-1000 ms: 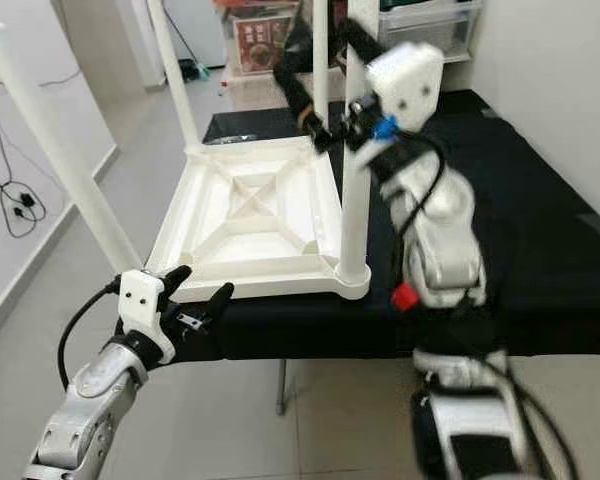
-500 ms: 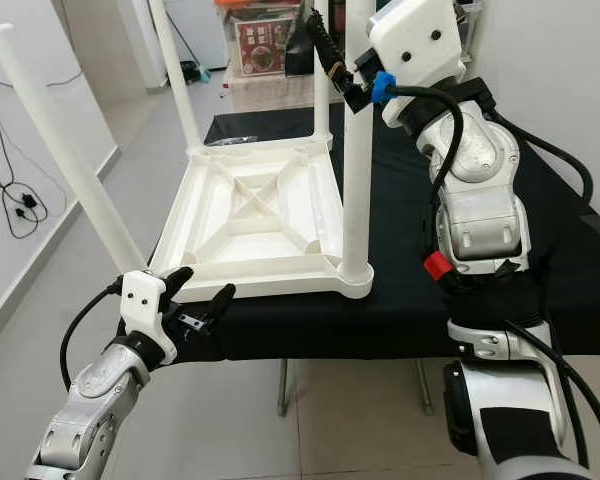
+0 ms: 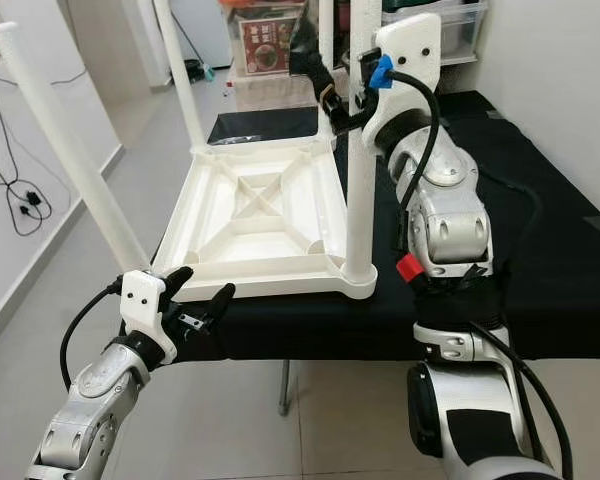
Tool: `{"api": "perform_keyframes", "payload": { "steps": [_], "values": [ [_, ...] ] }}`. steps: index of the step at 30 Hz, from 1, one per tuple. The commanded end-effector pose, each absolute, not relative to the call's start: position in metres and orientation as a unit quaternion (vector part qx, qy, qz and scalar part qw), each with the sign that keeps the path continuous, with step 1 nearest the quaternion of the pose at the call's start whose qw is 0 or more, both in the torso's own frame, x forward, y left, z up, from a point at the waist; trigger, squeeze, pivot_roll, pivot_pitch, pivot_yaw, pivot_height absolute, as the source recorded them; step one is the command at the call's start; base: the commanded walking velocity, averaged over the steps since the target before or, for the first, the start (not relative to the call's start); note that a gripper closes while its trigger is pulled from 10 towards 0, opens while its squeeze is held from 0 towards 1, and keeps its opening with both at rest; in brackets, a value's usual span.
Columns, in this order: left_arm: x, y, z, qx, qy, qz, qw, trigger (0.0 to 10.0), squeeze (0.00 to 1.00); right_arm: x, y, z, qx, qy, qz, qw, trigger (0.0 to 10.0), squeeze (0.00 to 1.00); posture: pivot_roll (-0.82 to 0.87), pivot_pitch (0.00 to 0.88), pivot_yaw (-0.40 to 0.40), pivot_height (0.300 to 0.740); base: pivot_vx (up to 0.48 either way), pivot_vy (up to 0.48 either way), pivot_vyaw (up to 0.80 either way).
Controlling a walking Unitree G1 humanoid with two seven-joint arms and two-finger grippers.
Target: Building children table
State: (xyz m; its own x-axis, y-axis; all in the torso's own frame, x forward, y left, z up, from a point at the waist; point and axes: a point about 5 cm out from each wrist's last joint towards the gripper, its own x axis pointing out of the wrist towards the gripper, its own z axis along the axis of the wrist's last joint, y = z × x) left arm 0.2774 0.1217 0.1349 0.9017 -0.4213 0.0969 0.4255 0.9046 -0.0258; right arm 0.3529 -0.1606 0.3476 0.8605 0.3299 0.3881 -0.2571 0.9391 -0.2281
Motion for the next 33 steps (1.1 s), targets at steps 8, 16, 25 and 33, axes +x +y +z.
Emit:
{"api": "perform_keyframes", "payload": {
  "steps": [8,16,25,33],
  "values": [
    [0.277,0.127,0.134,-0.031,-0.039,-0.206,0.977,10.0,0.00,0.347,-0.153,0.350,-0.054,-0.153,0.175,0.971,2.7,0.00,-0.08,0.000,0.049,0.740,0.000,0.000,0.00],
    [0.277,0.127,0.134,-0.032,-0.039,-0.205,0.977,10.0,0.00,0.346,-0.153,0.350,-0.056,-0.145,0.174,0.972,0.0,0.00,-0.08,0.000,0.047,0.740,0.000,0.000,0.00],
    [0.276,0.126,0.136,-0.035,-0.041,-0.204,0.978,10.0,0.00,0.348,-0.157,0.345,-0.040,-0.112,0.155,0.981,0.0,0.00,-0.07,0.003,0.040,0.740,0.000,0.000,0.00],
    [0.274,0.126,0.137,-0.035,-0.042,-0.203,0.978,10.0,0.00,0.381,-0.236,0.282,0.095,0.014,-0.066,0.993,0.0,0.00,-0.06,0.015,0.038,0.740,0.000,0.000,0.00]
  ]
}}
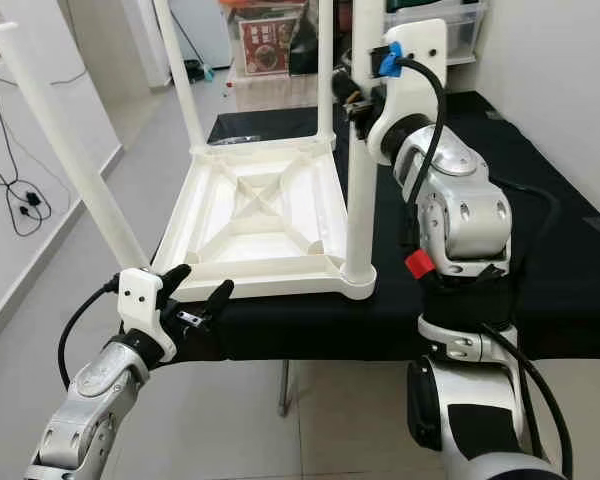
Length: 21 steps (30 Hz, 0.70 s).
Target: Building children table
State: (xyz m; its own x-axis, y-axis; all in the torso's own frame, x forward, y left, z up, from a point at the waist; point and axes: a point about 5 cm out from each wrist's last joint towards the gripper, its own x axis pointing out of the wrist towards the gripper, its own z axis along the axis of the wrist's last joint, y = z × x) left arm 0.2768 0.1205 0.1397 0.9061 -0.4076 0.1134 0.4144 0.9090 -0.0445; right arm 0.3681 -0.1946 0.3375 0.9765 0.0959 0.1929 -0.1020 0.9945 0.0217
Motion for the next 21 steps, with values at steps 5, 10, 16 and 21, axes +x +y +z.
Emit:
{"api": "perform_keyframes", "payload": {
  "steps": [5,10,16,21],
  "values": [
    [0.271,0.126,0.137,-0.034,-0.040,-0.204,0.978,10.0,0.00,0.382,-0.272,0.231,0.168,0.087,-0.157,0.969,0.0,0.00,-0.04,0.027,0.044,0.740,0.000,0.000,0.00],
    [0.264,0.128,0.138,-0.030,-0.036,-0.207,0.977,10.0,0.00,0.376,-0.280,0.196,0.214,0.136,-0.186,0.949,0.0,0.00,-0.01,0.062,0.062,0.740,0.000,0.000,0.00],
    [0.246,0.132,0.139,-0.025,-0.027,-0.211,0.977,10.0,0.00,0.368,-0.275,0.164,0.250,0.184,-0.199,0.929,0.0,0.00,0.01,0.119,0.089,0.740,0.000,0.000,0.00],
    [0.220,0.139,0.147,0.000,-0.002,-0.226,0.974,10.0,0.00,0.362,-0.249,0.118,0.278,0.267,-0.196,0.902,0.0,0.00,0.08,0.231,0.127,0.740,0.000,0.000,0.00]
  ]
}}
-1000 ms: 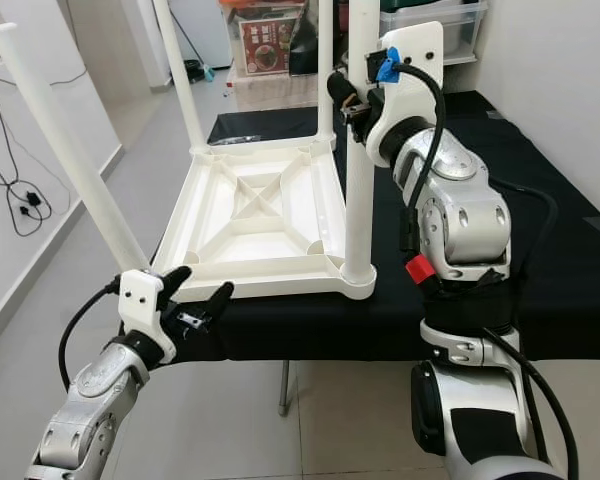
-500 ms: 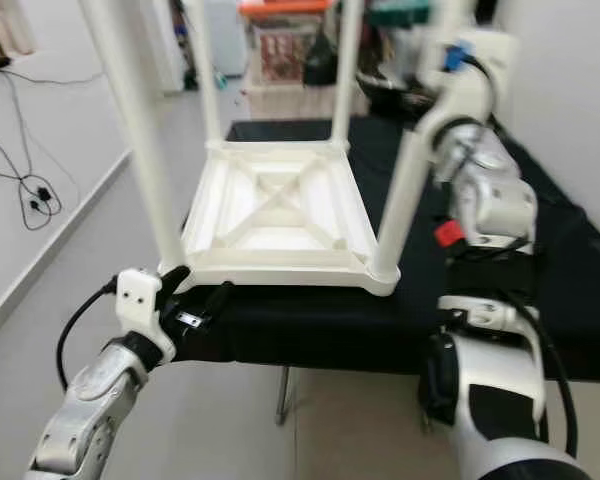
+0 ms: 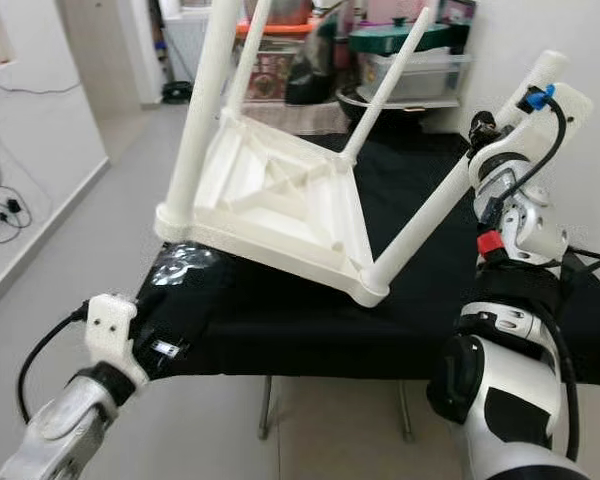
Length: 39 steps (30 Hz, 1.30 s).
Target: Building children table
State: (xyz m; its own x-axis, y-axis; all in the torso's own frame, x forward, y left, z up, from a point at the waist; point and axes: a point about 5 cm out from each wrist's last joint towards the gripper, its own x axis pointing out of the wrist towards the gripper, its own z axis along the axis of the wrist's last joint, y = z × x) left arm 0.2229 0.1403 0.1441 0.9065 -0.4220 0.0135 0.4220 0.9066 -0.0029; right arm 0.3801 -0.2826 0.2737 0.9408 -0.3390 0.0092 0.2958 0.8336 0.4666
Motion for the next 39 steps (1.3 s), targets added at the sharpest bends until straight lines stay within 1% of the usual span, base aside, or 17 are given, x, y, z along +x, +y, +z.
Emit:
{"api": "perform_keyframes", "payload": {
  "steps": [1,3,4,5,6,7,9,11,12,14,20,21,22,23,27,29,39],
  "values": [
    [0.215,0.141,0.151,0.001,0.000,-0.224,0.975,10.0,0.00,0.361,-0.243,0.111,0.282,0.278,-0.196,0.897,0.2,0.00,0.10,0.264,0.134,0.740,0.000,0.000,0.00],
    [0.212,0.142,0.153,0.002,0.001,-0.222,0.975,10.0,0.00,0.361,-0.241,0.107,0.286,0.284,-0.197,0.894,0.2,0.00,0.10,0.270,0.136,0.740,0.000,0.000,0.00],
    [0.205,0.144,0.159,-0.003,0.000,-0.216,0.976,10.0,0.00,0.360,-0.237,0.102,0.282,0.292,-0.195,0.893,1.5,0.00,0.11,0.292,0.137,0.740,0.000,0.000,0.00],
    [0.205,0.144,0.159,-0.003,0.000,-0.216,0.976,10.0,0.00,0.360,-0.237,0.102,0.282,0.292,-0.195,0.893,1.5,0.00,0.11,0.292,0.137,0.740,0.000,0.000,0.00],
    [0.202,0.144,0.162,-0.004,-0.001,-0.213,0.977,10.0,0.00,0.359,-0.233,0.099,0.280,0.298,-0.188,0.893,3.8,0.00,0.13,0.310,0.139,0.740,0.000,0.000,0.00],
    [0.202,0.144,0.165,-0.004,-0.003,-0.211,0.977,10.0,0.00,0.360,-0.228,0.098,0.278,0.303,-0.177,0.894,10.0,0.00,0.13,0.310,0.139,0.740,0.000,0.000,0.00],
    [0.200,0.144,0.168,-0.006,-0.004,-0.208,0.978,10.0,0.00,0.361,-0.223,0.097,0.278,0.307,-0.166,0.895,10.0,0.00,0.14,0.331,0.144,0.740,0.000,0.000,0.00],
    [0.196,0.143,0.175,-0.007,-0.007,-0.206,0.979,10.0,0.00,0.367,-0.205,0.103,0.246,0.303,-0.114,0.914,10.0,0.00,0.15,0.345,0.148,0.740,0.000,0.000,0.00],
    [0.196,0.143,0.175,-0.007,-0.007,-0.206,0.979,10.0,0.00,0.367,-0.205,0.103,0.246,0.303,-0.114,0.914,10.0,0.00,0.15,0.345,0.148,0.740,0.000,0.000,0.00],
    [0.195,0.142,0.180,-0.010,-0.007,-0.204,0.979,10.0,0.00,0.377,-0.184,0.119,0.238,0.275,-0.046,0.930,10.0,0.00,0.15,0.360,0.151,0.740,0.000,0.000,0.00],
    [0.189,0.135,0.186,-0.024,-0.002,-0.205,0.978,10.0,0.00,0.391,-0.154,0.153,0.226,0.224,0.042,0.947,10.0,0.00,0.13,0.387,0.147,0.740,0.000,0.000,0.00],
    [0.189,0.133,0.187,-0.026,-0.001,-0.206,0.978,10.0,0.00,0.392,-0.152,0.155,0.220,0.229,0.044,0.947,10.0,0.34,0.12,0.390,0.140,0.740,0.000,0.000,0.00],
    [0.189,0.133,0.187,-0.026,-0.001,-0.206,0.978,10.0,0.00,0.392,-0.152,0.155,0.220,0.229,0.044,0.947,10.0,0.34,0.12,0.390,0.140,0.740,0.000,0.000,0.00],
    [0.189,0.132,0.187,-0.027,-0.001,-0.207,0.978,10.0,0.00,0.392,-0.151,0.155,0.213,0.237,0.035,0.947,10.0,0.98,0.12,0.390,0.140,0.740,0.000,0.000,0.00],
    [0.190,0.130,0.188,-0.032,0.001,-0.207,0.978,10.0,0.00,0.391,-0.156,0.152,0.213,0.251,-0.003,0.944,10.0,1.00,0.10,0.389,0.129,0.740,0.000,0.000,0.00],
    [0.192,0.128,0.190,-0.036,-0.001,-0.206,0.978,10.0,0.00,0.387,-0.168,0.147,0.220,0.259,-0.037,0.940,10.0,1.00,0.09,0.382,0.117,0.740,0.000,0.000,0.00],
    [0.198,0.123,0.191,-0.044,-0.006,-0.205,0.978,10.0,0.00,0.360,-0.209,0.153,0.230,0.236,-0.047,0.943,10.0,1.00,0.04,0.355,0.105,0.740,0.000,0.000,0.00]
  ]
}}
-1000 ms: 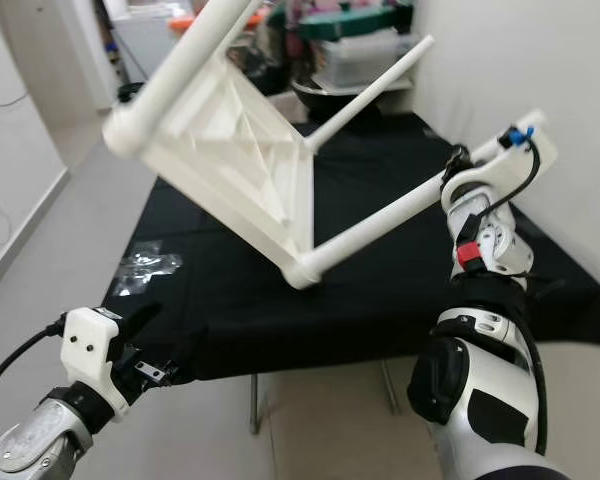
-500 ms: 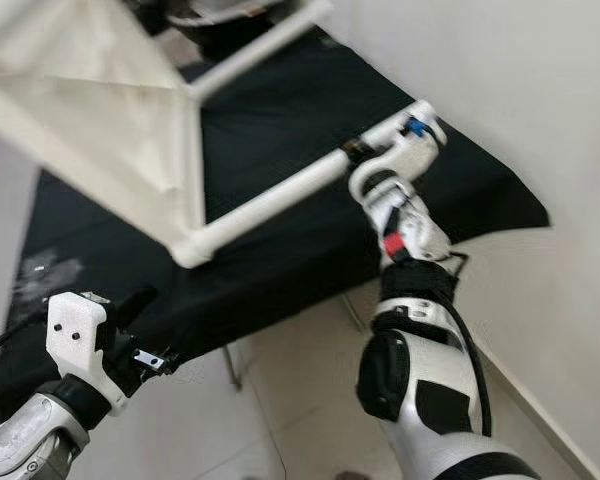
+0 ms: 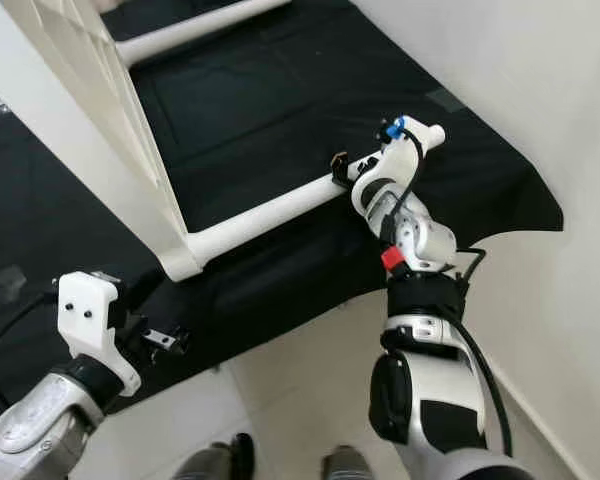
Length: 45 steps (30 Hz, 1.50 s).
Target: Building children table
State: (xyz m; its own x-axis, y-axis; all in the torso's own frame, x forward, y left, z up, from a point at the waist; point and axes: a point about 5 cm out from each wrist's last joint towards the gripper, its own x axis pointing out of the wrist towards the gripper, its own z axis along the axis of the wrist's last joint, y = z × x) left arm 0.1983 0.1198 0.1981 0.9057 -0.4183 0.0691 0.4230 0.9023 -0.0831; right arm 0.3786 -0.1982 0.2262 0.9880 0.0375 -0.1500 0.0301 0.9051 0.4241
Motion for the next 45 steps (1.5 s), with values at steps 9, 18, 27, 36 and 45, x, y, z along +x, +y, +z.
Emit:
{"api": "perform_keyframes", "payload": {
  "steps": [9,18,27,36,45],
  "values": [
    [0.209,0.117,0.192,-0.050,-0.016,-0.214,0.975,10.0,0.00,0.347,-0.247,0.183,0.144,0.155,-0.085,0.974,10.0,1.00,-0.01,0.325,0.095,0.740,0.000,0.000,0.00],
    [0.213,0.114,0.193,-0.052,-0.025,-0.212,0.976,10.0,0.00,0.336,-0.276,0.209,0.065,0.057,-0.175,0.981,10.0,1.00,-0.02,0.302,0.079,0.740,0.000,0.000,0.00],
    [0.216,0.114,0.194,-0.052,-0.035,-0.205,0.977,10.0,0.00,0.335,-0.248,0.204,0.124,0.078,-0.084,0.986,10.0,1.00,-0.02,0.297,0.064,0.740,0.000,0.000,0.00],
    [0.215,0.110,0.193,-0.056,-0.038,-0.204,0.977,10.0,0.00,0.337,-0.208,0.213,0.171,0.093,-0.004,0.981,10.0,1.00,-0.03,0.300,0.052,0.740,0.000,0.000,0.00],
    [0.214,0.110,0.192,-0.058,-0.038,-0.202,0.977,10.0,0.00,0.338,-0.211,0.220,0.162,0.080,-0.065,0.981,10.0,1.00,-0.03,0.303,0.049,0.740,0.000,0.000,0.00]
  ]
}}
